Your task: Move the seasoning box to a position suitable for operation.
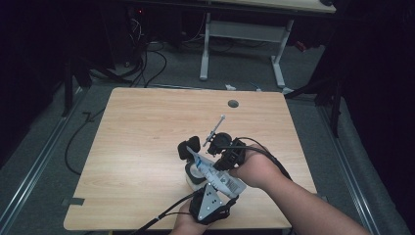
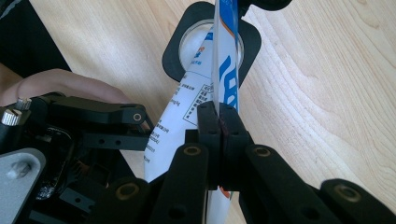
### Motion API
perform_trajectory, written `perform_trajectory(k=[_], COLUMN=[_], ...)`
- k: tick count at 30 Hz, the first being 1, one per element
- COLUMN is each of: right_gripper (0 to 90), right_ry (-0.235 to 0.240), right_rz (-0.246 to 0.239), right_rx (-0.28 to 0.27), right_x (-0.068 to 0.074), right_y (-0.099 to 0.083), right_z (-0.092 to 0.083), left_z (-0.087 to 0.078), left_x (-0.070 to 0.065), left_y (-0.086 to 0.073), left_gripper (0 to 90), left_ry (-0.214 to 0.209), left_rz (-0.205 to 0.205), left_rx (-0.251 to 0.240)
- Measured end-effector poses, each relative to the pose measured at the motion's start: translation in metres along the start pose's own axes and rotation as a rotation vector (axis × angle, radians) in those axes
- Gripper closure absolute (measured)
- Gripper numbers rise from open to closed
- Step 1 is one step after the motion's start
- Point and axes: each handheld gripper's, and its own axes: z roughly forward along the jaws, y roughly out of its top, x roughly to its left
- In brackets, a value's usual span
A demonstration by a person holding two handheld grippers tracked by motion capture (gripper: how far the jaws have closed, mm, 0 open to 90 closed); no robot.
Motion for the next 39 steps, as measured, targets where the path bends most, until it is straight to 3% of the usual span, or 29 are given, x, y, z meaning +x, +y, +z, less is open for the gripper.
perform_trajectory(k=[39], right_gripper=[89.8], right_ry=[-0.007], right_rz=[-0.007], right_rx=[-0.002], right_x=[-0.0002], right_y=[0.0044], right_z=[-0.0008], left_z=[-0.0012], left_x=[0.0022], left_y=[0.0027], left_gripper=[47.7], left_ry=[0.008], left_rz=[-0.002], left_rx=[-0.008])
